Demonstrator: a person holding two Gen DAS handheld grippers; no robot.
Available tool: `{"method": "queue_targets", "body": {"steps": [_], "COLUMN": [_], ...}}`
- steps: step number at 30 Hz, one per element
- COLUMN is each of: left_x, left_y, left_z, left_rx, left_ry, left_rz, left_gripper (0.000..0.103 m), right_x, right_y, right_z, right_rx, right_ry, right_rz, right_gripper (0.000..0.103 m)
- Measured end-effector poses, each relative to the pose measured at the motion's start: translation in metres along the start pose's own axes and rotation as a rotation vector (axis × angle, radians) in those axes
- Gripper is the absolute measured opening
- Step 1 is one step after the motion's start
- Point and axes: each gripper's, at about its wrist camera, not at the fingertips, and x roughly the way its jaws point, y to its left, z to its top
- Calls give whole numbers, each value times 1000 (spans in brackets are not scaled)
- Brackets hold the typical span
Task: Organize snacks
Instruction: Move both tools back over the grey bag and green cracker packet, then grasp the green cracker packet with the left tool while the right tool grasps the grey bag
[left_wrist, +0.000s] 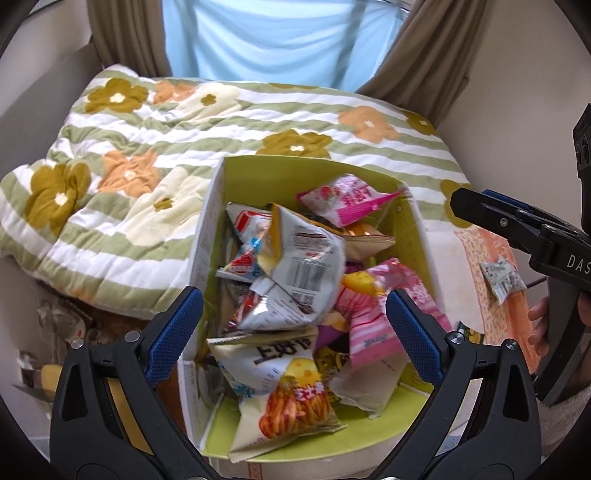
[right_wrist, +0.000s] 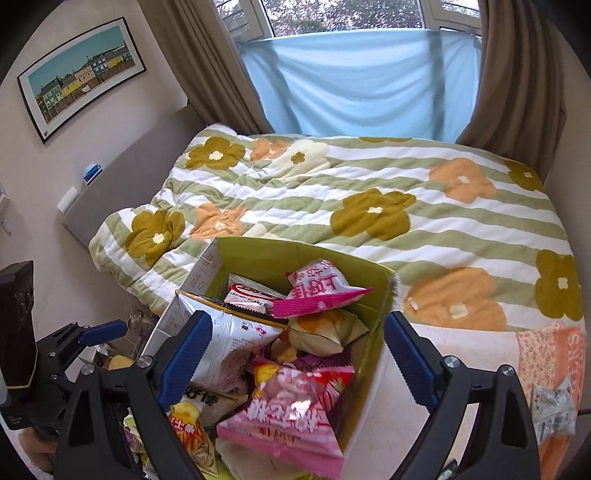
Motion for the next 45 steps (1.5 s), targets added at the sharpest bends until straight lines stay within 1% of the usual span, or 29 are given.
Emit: {"method": "queue_targets", "body": {"steps": [5,8,11,12,14,20,24,26,28,31,37,41,45], "left_x": [-9,-8,-8,-8,-7,9,34,47,61,90,137,162,180], "left_y": [-32,-56,-83,-94,-116,-193,-245,-269,-293,-324,-356,-360,-364], "left_z": [-3,-5,-7,-8,-11,-31,-52,-62,-73,-92,-128,-144,-156], "left_rx": [82,120,158,170,197,279,289,292,309,330,332,333,388], "left_ry": [-12,-9,-10,-10,-6,32,90,110,127,163,214,239,216], "left_rz": [-59,-121,-157,-170,-202,-228,-233,-242,-223,-187,-152,-128,-71], "left_gripper": [99,99,99,99,99,99,99,99,99,99,99,99,99], "right_x": [-34,-54,-75,-81,-96,-130,-139,-139,-140,-137,-116,-98,-78], "right_y": [-19,-36,-58,-64,-81,-135,-177,-201,-223,-247,-289,-308,-320], "right_z": [-18,-32,-47,-50,-58,-74,-81,-86,-91,-98,-115,-127,-137], "right_rx": [49,78,102,108,119,117,97,93,78,52,-8,-10,-1], "right_ry": [-25,-25,-25,-26,-32,-48,-43,-10,0,20,70,102,129], "right_rz": [-80,-149,-213,-230,-267,-331,-323,-301,-274,-259,-217,-200,-190], "right_gripper": [92,93,93,93,102,102,102,102,102,102,102,102,102]}}
